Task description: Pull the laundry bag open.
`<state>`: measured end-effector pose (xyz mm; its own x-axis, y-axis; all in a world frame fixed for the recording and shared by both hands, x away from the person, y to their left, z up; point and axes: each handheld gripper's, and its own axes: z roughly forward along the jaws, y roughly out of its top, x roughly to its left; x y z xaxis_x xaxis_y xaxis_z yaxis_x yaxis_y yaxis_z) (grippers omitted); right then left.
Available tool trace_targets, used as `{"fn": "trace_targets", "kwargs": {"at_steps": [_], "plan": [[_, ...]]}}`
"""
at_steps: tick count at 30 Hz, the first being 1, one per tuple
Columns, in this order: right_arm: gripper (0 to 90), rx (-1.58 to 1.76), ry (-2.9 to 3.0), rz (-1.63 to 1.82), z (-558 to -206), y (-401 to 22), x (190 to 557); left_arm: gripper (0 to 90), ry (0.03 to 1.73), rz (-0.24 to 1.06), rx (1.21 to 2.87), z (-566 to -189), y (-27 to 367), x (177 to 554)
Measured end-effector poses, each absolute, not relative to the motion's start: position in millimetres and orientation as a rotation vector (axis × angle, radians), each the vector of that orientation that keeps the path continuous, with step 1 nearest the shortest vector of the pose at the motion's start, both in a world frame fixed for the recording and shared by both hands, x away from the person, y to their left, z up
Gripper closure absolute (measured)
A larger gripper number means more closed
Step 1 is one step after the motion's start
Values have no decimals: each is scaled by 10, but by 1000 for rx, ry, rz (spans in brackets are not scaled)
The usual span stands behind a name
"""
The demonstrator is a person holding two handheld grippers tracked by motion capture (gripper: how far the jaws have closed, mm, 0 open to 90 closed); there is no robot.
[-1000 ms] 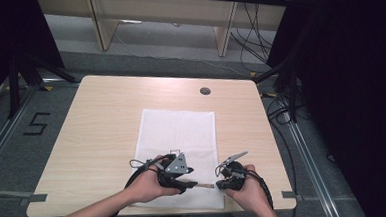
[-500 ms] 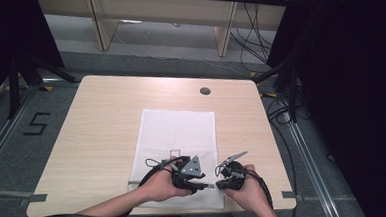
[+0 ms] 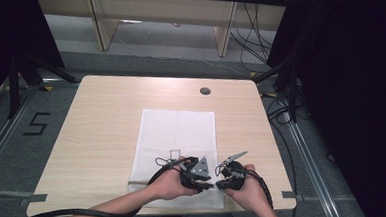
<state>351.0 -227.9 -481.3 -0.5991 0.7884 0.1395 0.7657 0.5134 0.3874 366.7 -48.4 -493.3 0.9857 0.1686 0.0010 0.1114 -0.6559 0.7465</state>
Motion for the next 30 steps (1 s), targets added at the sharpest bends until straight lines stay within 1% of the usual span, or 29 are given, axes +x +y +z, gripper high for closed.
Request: {"fn": "trace_targets", "kwargs": {"at_steps": [1, 2, 3, 4, 7, 12, 13, 24, 30], "plan": [[900, 1380, 2685, 645, -4813, -2279, 3510, 710, 177, 98, 2295, -4935, -493, 3676], [900, 1379, 2685, 646, -4814, -2280, 3510, 713, 205, 90, 2295, -4945, -501, 3666], [900, 1381, 2685, 646, -4814, -2280, 3510, 715, 182, 89, 2303, -4946, -506, 3679], [900, 1386, 2684, 644, -4812, -2279, 3509, 717, 207, 83, 2299, -4962, -517, 3668], [900, 1399, 2680, 635, -4809, -2278, 3507, 724, 181, 92, 2315, -4978, -553, 3672], [900, 1360, 2691, 668, -4820, -2292, 3519, 750, 216, 65, 2309, -5057, -599, 3665], [900, 1363, 2689, 670, -4821, -2292, 3519, 752, 197, 73, 2315, -5064, -599, 3671], [900, 1366, 2690, 670, -4822, -2293, 3520, 759, 212, 70, 2330, -5032, -601, 3727], [900, 1368, 2689, 674, -4823, -2297, 3521, 777, 222, 57, 2335, -5050, -595, 3718]]}}
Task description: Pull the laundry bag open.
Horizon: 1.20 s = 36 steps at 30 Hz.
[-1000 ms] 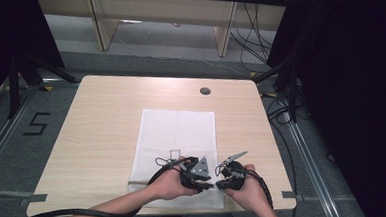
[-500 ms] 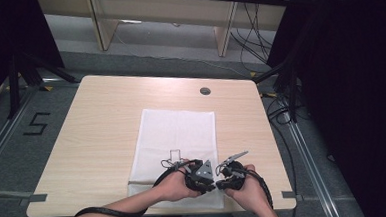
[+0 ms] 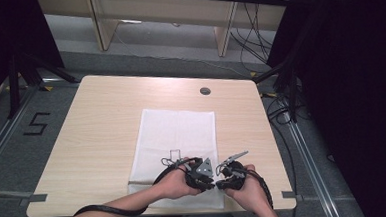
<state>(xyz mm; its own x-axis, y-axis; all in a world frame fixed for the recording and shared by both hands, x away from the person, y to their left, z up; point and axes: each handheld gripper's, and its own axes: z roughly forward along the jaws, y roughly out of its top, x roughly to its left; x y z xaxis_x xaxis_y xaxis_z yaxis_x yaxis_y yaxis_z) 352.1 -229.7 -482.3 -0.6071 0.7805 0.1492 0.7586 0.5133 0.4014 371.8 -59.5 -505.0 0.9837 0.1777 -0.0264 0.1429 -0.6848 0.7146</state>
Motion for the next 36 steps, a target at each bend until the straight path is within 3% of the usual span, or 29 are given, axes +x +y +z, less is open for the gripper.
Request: {"fn": "trace_targets", "kwargs": {"at_steps": [36], "plan": [[900, 1448, 2663, 642, -4819, -2269, 3535, 821, 208, 40, 2338, -4991, -585, 3703]]}}
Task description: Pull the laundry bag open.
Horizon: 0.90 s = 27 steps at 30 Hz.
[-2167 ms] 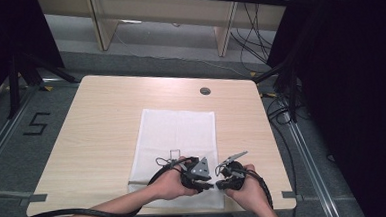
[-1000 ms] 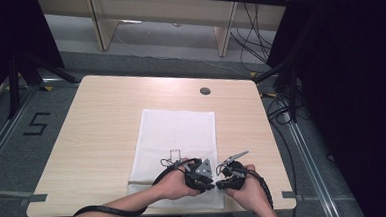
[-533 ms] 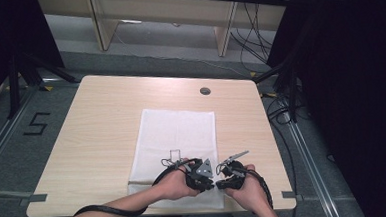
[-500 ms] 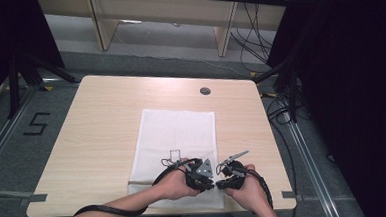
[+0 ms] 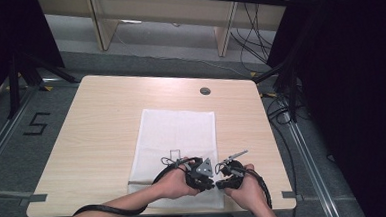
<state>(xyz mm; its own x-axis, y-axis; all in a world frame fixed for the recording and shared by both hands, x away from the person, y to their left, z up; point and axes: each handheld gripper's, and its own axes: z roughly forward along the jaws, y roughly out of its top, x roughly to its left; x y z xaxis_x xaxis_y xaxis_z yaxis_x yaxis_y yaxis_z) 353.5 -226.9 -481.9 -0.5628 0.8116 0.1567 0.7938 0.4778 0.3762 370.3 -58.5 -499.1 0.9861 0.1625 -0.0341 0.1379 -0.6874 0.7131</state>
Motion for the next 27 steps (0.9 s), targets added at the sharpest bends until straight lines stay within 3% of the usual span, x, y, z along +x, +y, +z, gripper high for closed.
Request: {"fn": "trace_targets", "kwargs": {"at_steps": [27], "plan": [[900, 1467, 2666, 617, -4813, -2238, 3529, 822, 178, 64, 2344, -4891, -469, 3659]]}}
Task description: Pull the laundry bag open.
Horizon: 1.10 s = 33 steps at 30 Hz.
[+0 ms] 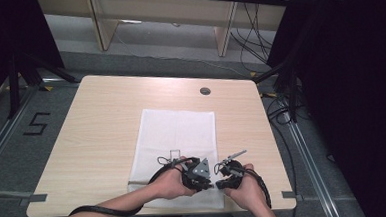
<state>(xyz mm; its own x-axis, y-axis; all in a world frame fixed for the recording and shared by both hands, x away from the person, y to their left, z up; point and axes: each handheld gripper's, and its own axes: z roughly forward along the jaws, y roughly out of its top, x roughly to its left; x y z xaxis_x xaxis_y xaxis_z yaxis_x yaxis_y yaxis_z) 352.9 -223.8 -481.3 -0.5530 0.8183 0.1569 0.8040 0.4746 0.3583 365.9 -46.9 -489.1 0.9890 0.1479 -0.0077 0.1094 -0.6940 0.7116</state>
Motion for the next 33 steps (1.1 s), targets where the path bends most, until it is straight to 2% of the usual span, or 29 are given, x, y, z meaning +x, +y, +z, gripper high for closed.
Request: {"fn": "trace_targets", "kwargs": {"at_steps": [33], "plan": [[900, 1474, 2672, 624, -4813, -2243, 3531, 822, 195, 50, 2337, -4857, -381, 3658]]}}
